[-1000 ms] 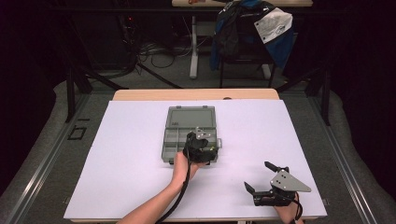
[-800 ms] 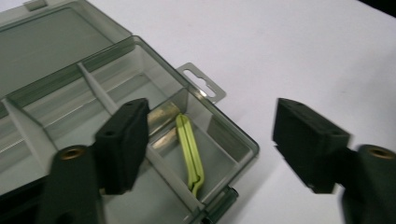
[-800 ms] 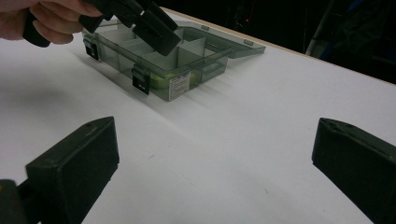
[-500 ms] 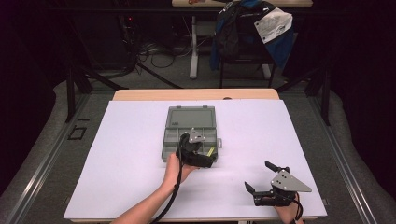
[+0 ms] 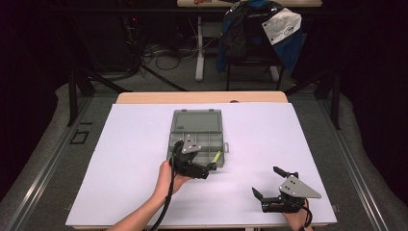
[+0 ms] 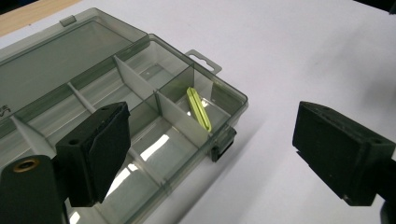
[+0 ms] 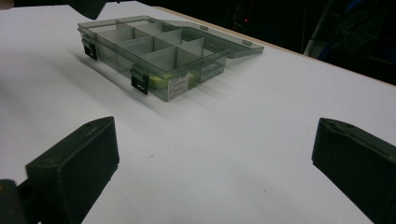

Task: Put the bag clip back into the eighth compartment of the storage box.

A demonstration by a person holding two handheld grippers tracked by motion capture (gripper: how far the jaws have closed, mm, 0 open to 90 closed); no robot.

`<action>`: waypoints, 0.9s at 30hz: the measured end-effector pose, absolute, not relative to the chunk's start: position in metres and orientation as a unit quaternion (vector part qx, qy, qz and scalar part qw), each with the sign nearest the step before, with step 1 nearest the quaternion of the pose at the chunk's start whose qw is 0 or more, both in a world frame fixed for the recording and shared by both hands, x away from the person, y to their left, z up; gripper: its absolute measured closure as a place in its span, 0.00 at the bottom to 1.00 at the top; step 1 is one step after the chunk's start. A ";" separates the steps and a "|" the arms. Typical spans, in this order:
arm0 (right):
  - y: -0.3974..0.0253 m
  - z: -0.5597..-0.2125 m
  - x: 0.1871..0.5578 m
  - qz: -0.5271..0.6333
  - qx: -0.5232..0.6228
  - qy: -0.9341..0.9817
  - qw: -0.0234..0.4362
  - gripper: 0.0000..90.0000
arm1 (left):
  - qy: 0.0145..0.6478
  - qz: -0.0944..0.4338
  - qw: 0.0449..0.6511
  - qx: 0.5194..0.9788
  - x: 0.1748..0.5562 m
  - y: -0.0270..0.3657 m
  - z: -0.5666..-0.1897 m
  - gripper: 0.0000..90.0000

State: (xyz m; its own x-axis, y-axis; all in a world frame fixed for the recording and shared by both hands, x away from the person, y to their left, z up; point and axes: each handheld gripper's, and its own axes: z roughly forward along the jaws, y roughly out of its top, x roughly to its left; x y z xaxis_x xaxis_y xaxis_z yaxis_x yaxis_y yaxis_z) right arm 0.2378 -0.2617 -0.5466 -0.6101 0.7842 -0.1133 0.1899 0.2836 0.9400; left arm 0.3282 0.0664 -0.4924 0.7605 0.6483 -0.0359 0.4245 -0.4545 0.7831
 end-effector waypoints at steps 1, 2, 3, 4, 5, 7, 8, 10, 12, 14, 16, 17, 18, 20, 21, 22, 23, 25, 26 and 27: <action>-0.262 -0.546 0.238 0.501 0.327 0.744 0.296 0.00 | 0.316 0.137 0.411 0.844 0.326 0.069 -0.492 0.13; -0.262 -0.546 0.238 0.502 0.328 0.744 0.296 0.00 | 0.314 0.140 0.411 0.844 0.324 0.072 -0.492 0.13; -0.262 -0.546 0.238 0.502 0.328 0.743 0.296 0.00 | 0.314 0.140 0.412 0.844 0.322 0.074 -0.492 0.13; -0.262 -0.546 0.238 0.502 0.327 0.744 0.296 0.00 | 0.314 0.140 0.412 0.844 0.321 0.076 -0.491 0.13; -0.261 -0.546 0.238 0.502 0.327 0.743 0.297 0.00 | 0.312 0.142 0.413 0.844 0.319 0.080 -0.491 0.13; -0.261 -0.547 0.238 0.504 0.326 0.742 0.297 0.00 | 0.310 0.144 0.415 0.843 0.316 0.085 -0.490 0.13; -0.261 -0.546 0.238 0.502 0.326 0.744 0.297 0.00 | 0.311 0.143 0.417 0.842 0.315 0.087 -0.489 0.13; -0.261 -0.546 0.238 0.502 0.326 0.744 0.296 0.00 | 0.309 0.146 0.415 0.843 0.312 0.092 -0.488 0.13; -0.260 -0.547 0.238 0.504 0.327 0.742 0.297 0.00 | 0.309 0.147 0.417 0.842 0.309 0.097 -0.489 0.13; -0.261 -0.547 0.238 0.504 0.327 0.742 0.297 0.00 | 0.309 0.149 0.416 0.842 0.306 0.102 -0.489 0.13; -0.260 -0.547 0.238 0.504 0.327 0.742 0.297 0.00 | 0.309 0.152 0.417 0.841 0.303 0.108 -0.490 0.12; -0.260 -0.547 0.238 0.503 0.326 0.743 0.297 0.00 | 0.309 0.155 0.416 0.841 0.302 0.110 -0.491 0.12; -0.260 -0.546 0.238 0.501 0.327 0.744 0.297 0.00 | 0.309 0.158 0.415 0.841 0.300 0.113 -0.492 0.13; -0.261 -0.547 0.238 0.501 0.327 0.744 0.297 0.00 | 0.308 0.159 0.411 0.843 0.297 0.118 -0.494 0.12; -0.260 -0.547 0.238 0.503 0.327 0.742 0.298 0.00 | 0.309 0.163 0.410 0.843 0.296 0.122 -0.495 0.12; -0.260 -0.547 0.238 0.504 0.328 0.742 0.297 0.00 | 0.309 0.163 0.409 0.843 0.295 0.125 -0.495 0.12; -0.260 -0.547 0.238 0.504 0.328 0.742 0.297 0.00 | 0.309 0.164 0.408 0.843 0.294 0.127 -0.495 0.12; -0.260 -0.547 0.238 0.502 0.328 0.743 0.296 0.00 | 0.313 0.167 0.408 0.841 0.292 0.133 -0.496 0.12; -0.260 -0.546 0.237 0.500 0.329 0.744 0.296 0.00 | 0.313 0.168 0.409 0.841 0.291 0.136 -0.497 0.12; -0.260 -0.546 0.237 0.501 0.328 0.744 0.296 0.00 | 0.315 0.171 0.407 0.840 0.290 0.139 -0.497 0.12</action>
State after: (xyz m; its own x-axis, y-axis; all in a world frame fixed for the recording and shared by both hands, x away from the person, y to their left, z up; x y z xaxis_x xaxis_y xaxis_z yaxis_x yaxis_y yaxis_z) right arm 0.2374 -0.2600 -0.5462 -0.6089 0.7853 -0.1122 0.1923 0.2833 0.9395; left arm 0.2897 0.1390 -0.4972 0.7440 0.6675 0.0305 0.3899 -0.4707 0.7915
